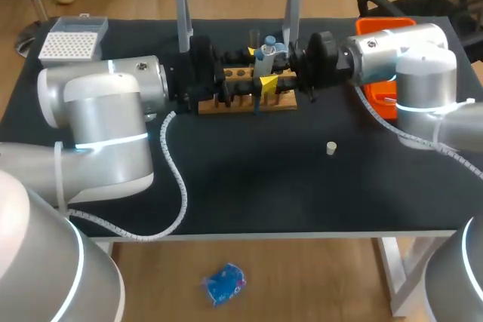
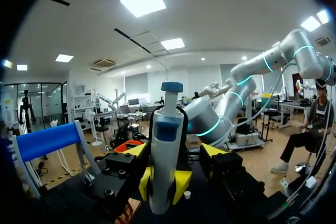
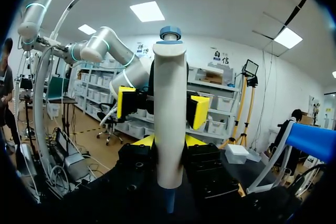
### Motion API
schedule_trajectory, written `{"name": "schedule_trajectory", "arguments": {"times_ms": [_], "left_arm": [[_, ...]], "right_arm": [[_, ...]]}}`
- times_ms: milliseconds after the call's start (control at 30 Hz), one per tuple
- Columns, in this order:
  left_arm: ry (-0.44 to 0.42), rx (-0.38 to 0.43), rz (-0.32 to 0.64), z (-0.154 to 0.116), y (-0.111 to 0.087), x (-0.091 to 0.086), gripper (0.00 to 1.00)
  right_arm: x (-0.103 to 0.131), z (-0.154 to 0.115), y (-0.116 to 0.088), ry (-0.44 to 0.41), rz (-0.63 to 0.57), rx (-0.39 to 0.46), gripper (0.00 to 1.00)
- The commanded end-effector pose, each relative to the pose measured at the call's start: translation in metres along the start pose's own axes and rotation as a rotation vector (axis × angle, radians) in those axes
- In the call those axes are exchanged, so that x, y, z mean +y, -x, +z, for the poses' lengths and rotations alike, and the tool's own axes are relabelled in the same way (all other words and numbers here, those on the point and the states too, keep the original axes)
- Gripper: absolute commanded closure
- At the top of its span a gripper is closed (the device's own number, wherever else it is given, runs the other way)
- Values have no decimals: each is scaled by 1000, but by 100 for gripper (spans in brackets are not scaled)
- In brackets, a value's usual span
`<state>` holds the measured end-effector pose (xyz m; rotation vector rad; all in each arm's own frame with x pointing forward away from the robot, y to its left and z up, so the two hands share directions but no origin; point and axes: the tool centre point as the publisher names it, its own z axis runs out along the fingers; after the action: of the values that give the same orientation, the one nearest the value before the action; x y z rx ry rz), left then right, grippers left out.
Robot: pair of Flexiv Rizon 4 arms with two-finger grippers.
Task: Invert the test tube, pick up the pipette, mount the tip to pipette, aspirate from beaker and dispense into the tube, eject the tip, return the pipette, and cap with the stopper.
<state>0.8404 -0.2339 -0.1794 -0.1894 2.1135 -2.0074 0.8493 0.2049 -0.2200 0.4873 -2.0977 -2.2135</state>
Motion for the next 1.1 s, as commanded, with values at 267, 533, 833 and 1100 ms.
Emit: {"name": "schedule_trajectory", "arguments": {"times_ms": [267, 533, 833, 1100], "left_arm": [[-14, -5, -2, 3, -2, 1, 86], [-13, -4, 1, 3, -1, 1, 100], [-4, 11, -2, 3, -1, 1, 100], [12, 18, -7, 2, -2, 4, 100]], "right_arm": [[0, -1, 0, 7, -5, -2, 100], [1, -2, 0, 12, -7, -3, 100], [2, -2, 0, 9, 0, 3, 100], [1, -2, -1, 7, 7, 3, 100]]}}
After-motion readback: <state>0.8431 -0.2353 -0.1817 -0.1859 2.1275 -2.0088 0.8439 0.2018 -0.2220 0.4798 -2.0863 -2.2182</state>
